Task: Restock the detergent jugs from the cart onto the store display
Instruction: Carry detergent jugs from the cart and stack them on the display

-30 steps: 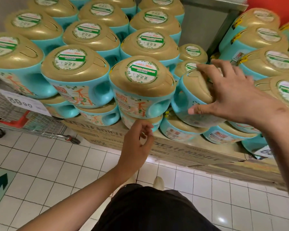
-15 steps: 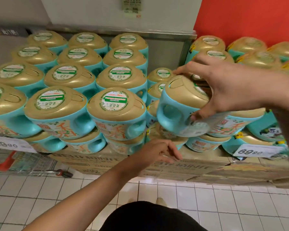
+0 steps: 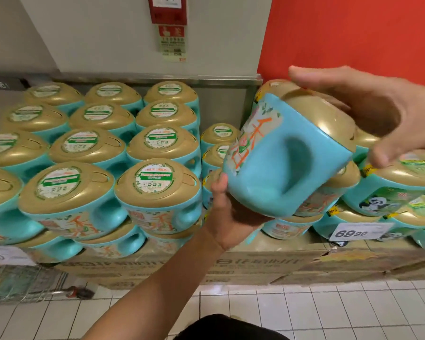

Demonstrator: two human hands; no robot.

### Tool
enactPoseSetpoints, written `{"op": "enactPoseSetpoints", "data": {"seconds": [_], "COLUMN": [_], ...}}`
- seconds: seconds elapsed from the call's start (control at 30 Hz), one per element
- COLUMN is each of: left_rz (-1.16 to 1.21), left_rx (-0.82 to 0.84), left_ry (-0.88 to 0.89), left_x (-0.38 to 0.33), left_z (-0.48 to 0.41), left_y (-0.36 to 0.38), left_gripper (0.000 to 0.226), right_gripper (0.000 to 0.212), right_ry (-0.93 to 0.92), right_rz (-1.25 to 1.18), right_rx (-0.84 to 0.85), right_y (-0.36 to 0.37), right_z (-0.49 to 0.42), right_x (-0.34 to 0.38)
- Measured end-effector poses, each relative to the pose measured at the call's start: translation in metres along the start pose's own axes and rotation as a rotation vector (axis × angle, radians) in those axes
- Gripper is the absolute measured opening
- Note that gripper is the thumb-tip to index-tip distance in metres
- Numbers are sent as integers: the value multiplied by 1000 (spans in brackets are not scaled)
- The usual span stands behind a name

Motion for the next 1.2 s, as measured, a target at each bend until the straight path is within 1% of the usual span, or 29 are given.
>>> {"op": "enactPoseSetpoints", "data": {"seconds": [0.07,0.1,0.13,0.2,0.27,0.3,0.33,0.4,0.43,0.47,0.57,0.63,0.7,0.8,0.93,1.07,1.2], "left_rz": [-88,-104,-114,-135,-132,-141,-166,-195,-192,-182,-143,-81,-24,29,2,-11,-34], "left_rx": [9,20,24,68,103,99,89,45,-9,-73,-287,-400,-498,-574,-666,-777,-875], "left_ry": [88,117,141,173,213,237,261,295,306,313,343,377,402,429,485,527,564], "left_x": [-7,-9,-11,-13,-18,-22,-27,-37,-42,-46,-62,-74,-81,-80,-79,-88,-103], "left_z": [-2,-3,-3,-2,0,1,2,0,-2,-7,-24,-38,-52,-69,-90,-109,-131], "left_y": [4,5,6,10,7,5,3,2,0,-3,-16,-29,-41,-47,-58,-77,-100], "left_gripper": [59,56,56,57,69,75,74,61,57,59,72,70,67,61,46,42,29], "right_gripper": [90,91,94,96,98,101,103,108,111,115,130,128,126,126,127,128,129], "right_ry": [102,156,247,450,541,537,520,485,477,473,440,414,419,428,419,370,330], "right_rz": [-22,18,82,227,222,190,165,205,242,269,421,569,631,647,671,673,675], "right_rx": [-217,-274,-266,-112,44,89,114,131,136,141,148,146,129,113,163,198,252], "right_y": [-35,-51,-56,-61,-61,-60,-60,-63,-64,-66,-72,-80,-93,-111,-124,-122,-115], "right_z": [5,2,-3,-11,-19,-24,-32,-51,-61,-71,-99,-117,-134,-158,-182,-206,-233], "right_x": [-10,-11,-11,-18,-19,-17,-15,-13,-14,-16,-31,-45,-65,-98,-145,-188,-220]}}
Point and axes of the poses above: each hand's wrist, its own z-axis away from the middle knuckle, its own y-axis out of the palm, x = y × z, the point moved 7 cm from there along -z, towards the middle knuckle, and after that the axes turned 5 degrees about -y, right-handed, at the moved point
